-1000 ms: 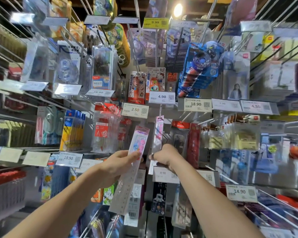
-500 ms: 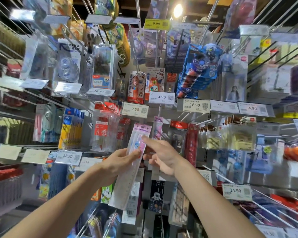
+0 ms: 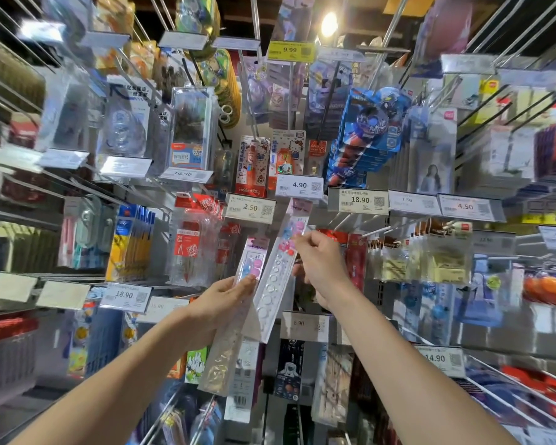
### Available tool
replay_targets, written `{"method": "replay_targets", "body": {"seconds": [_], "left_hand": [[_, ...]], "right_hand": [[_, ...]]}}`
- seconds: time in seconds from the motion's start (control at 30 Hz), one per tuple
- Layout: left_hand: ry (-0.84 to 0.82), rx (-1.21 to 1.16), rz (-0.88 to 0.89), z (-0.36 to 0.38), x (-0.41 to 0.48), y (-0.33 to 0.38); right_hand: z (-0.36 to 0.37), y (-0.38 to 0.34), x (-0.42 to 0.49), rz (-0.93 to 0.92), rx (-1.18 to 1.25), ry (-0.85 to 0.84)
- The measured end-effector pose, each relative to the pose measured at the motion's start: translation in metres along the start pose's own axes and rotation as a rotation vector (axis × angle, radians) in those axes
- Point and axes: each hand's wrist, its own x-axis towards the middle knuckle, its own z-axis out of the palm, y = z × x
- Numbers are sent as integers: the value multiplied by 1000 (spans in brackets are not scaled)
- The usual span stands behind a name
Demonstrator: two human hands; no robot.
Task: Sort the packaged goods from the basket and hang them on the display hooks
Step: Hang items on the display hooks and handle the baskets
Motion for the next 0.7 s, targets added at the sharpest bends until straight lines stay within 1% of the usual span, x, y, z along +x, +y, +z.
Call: {"method": "replay_targets", "body": {"seconds": [0.3,0.4,0.53,0.7], "left_hand": [[19,43,-16,3,-8,5],[45,55,-21,6,-9,7],[80,96,-42,7,-8,8],[84,88,-43,7,-10,6]], "right_hand": [[-3,3,10,27,-97,-12],[-4,5,17,87,-140,-24],[4,8,33,197,-179,24],[11,11,37,306,-214,-41]]}}
